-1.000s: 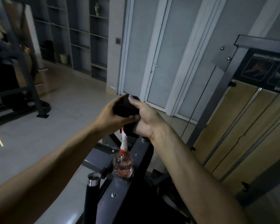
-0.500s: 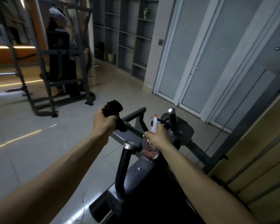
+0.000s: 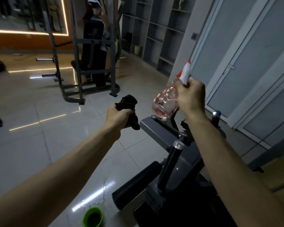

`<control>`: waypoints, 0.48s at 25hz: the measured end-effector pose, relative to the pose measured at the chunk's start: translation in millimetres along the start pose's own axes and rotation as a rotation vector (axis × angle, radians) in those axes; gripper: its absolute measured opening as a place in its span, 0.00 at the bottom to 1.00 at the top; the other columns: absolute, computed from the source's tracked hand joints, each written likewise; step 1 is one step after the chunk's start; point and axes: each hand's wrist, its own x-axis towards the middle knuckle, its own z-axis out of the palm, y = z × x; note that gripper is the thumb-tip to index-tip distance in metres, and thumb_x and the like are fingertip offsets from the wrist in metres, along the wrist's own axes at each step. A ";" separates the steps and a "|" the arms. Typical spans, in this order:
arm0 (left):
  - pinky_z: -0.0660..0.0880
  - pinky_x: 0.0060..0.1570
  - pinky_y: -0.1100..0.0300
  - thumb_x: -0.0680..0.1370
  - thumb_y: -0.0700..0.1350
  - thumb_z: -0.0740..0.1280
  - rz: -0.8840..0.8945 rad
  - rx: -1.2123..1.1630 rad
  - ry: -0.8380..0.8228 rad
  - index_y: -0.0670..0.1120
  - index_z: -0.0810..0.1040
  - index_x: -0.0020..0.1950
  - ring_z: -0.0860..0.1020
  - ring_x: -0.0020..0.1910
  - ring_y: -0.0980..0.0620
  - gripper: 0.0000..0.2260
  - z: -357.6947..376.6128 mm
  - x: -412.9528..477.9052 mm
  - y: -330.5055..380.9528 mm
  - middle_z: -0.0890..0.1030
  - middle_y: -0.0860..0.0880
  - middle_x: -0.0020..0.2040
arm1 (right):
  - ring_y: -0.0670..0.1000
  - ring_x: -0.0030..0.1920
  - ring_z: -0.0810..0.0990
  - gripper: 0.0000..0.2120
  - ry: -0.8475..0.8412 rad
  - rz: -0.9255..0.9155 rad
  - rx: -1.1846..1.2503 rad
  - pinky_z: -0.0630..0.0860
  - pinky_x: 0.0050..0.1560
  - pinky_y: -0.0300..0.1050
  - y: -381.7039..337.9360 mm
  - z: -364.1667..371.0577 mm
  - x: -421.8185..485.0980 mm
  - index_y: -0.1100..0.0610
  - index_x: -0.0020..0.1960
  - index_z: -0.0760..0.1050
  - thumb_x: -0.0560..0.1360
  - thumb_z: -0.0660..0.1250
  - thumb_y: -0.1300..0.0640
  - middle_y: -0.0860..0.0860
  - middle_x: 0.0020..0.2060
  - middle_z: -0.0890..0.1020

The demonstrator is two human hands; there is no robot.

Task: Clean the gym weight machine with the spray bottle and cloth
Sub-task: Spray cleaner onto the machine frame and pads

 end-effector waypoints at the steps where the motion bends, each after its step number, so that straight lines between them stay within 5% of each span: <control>1: 0.84 0.44 0.44 0.75 0.32 0.68 -0.005 -0.007 -0.007 0.35 0.79 0.57 0.84 0.38 0.40 0.10 -13.6 7.4 4.6 0.83 0.34 0.44 | 0.41 0.30 0.78 0.13 0.015 -0.012 0.057 0.77 0.32 0.41 -13.8 19.8 -3.8 0.58 0.46 0.78 0.82 0.68 0.49 0.48 0.34 0.80; 5: 0.83 0.40 0.50 0.76 0.33 0.69 -0.004 -0.015 -0.097 0.35 0.79 0.56 0.84 0.36 0.44 0.09 -86.1 47.5 25.7 0.83 0.40 0.39 | 0.44 0.36 0.79 0.20 0.053 0.071 0.195 0.79 0.37 0.41 -43.1 117.6 -31.0 0.58 0.54 0.78 0.78 0.70 0.41 0.53 0.43 0.80; 8: 0.83 0.38 0.51 0.76 0.33 0.70 0.012 0.020 -0.225 0.37 0.79 0.57 0.84 0.36 0.45 0.09 -139.2 79.6 38.4 0.83 0.40 0.40 | 0.47 0.45 0.80 0.30 0.152 0.329 0.224 0.81 0.47 0.45 -45.9 183.1 -47.7 0.56 0.67 0.71 0.75 0.73 0.38 0.52 0.51 0.78; 12: 0.84 0.39 0.51 0.76 0.33 0.70 -0.049 0.072 -0.356 0.38 0.79 0.56 0.83 0.35 0.47 0.09 -189.4 127.3 43.5 0.82 0.40 0.41 | 0.50 0.44 0.79 0.31 0.221 0.570 0.287 0.80 0.50 0.52 -36.8 263.7 -59.7 0.53 0.70 0.71 0.74 0.72 0.39 0.53 0.48 0.80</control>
